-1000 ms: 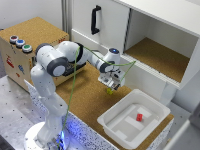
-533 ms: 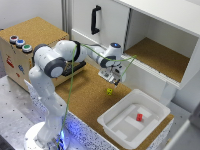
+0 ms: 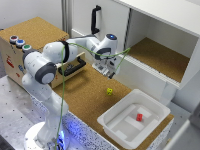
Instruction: Put the yellow block on the table
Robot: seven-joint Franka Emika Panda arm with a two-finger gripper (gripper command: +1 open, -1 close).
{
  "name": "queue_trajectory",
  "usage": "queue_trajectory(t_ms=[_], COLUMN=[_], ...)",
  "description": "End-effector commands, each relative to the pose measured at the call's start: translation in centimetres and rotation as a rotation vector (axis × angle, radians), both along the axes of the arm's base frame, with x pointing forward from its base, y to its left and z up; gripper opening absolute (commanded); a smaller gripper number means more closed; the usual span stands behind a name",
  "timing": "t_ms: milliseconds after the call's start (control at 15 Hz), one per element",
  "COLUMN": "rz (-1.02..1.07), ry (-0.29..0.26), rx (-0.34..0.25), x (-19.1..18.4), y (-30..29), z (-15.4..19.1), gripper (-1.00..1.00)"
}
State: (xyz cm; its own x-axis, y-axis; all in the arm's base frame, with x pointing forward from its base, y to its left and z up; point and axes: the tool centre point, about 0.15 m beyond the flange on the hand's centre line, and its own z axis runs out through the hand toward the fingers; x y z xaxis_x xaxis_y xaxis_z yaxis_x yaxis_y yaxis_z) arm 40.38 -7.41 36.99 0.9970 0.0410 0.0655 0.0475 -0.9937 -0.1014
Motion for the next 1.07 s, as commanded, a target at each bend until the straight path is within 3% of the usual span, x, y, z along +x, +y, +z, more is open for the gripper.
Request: queue_trajectory(t_ms=[0,333,1000], rz=[-0.001,0.0,0.012], ry=[-0.012,-0.001,-0.024], rx=[0.009,0.003,-0.069], x=[-0.6,-0.1,2.1], y=[0.7,0.1,-10.0], z=[0.0,0.0,-2.3], gripper=[1.0,1.0,1.0])
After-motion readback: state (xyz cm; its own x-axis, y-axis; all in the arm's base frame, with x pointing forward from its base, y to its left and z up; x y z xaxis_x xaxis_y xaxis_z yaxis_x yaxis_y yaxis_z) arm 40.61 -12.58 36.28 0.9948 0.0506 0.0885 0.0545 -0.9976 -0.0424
